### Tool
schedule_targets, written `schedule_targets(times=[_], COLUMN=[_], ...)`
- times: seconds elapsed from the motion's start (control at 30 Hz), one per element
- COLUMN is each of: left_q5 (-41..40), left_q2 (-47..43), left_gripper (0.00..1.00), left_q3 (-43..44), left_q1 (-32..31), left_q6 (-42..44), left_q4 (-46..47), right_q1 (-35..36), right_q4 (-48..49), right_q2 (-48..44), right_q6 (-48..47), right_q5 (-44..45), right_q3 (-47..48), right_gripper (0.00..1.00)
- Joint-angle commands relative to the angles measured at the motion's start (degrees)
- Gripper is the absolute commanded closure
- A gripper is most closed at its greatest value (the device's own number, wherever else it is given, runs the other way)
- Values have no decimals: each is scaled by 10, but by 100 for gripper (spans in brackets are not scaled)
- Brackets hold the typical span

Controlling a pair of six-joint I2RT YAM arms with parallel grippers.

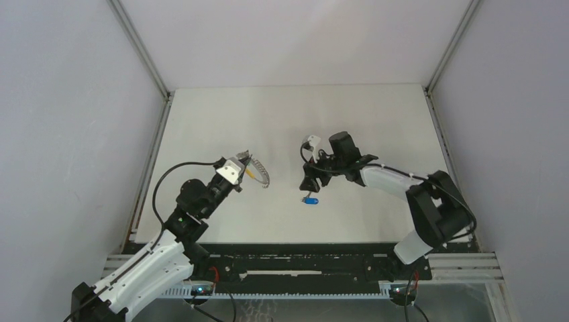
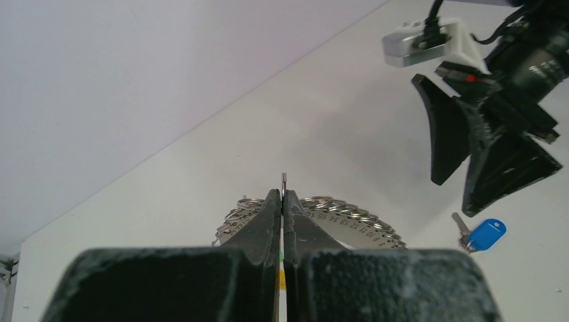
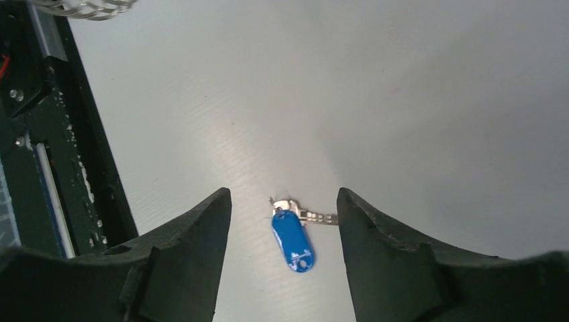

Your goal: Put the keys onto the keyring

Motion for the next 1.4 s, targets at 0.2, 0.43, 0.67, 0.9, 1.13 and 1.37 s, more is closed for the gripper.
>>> schedule_targets(times=[0.2,0.43,0.67,0.9,1.13,1.37], left_q5=[14,20,22,25,28,28], left_q2=[1,10,8,7,10,7], left_gripper=[100,100,100,100,100,100], left_q3=[-7,-6,-7,-7,-5,-6], left_q1=[8,11,11,12,12,12], left_q6=[13,13,12,11,10,10], left_q4=[22,24,23,23,23,23], right_q1=[-2,4,15,22,28,46], right_q4=[-84,-95,-110,-116,-123,-130], right_q2=[113,139,149,155,158,138], right_q6=[-54,-71,-86,-94,-98,-110], right_q5=[-53,-90,-92,-85,-79,-16], right_q3=[86,89,92,97,99,99], right_gripper=[65,69,71,75,79,73])
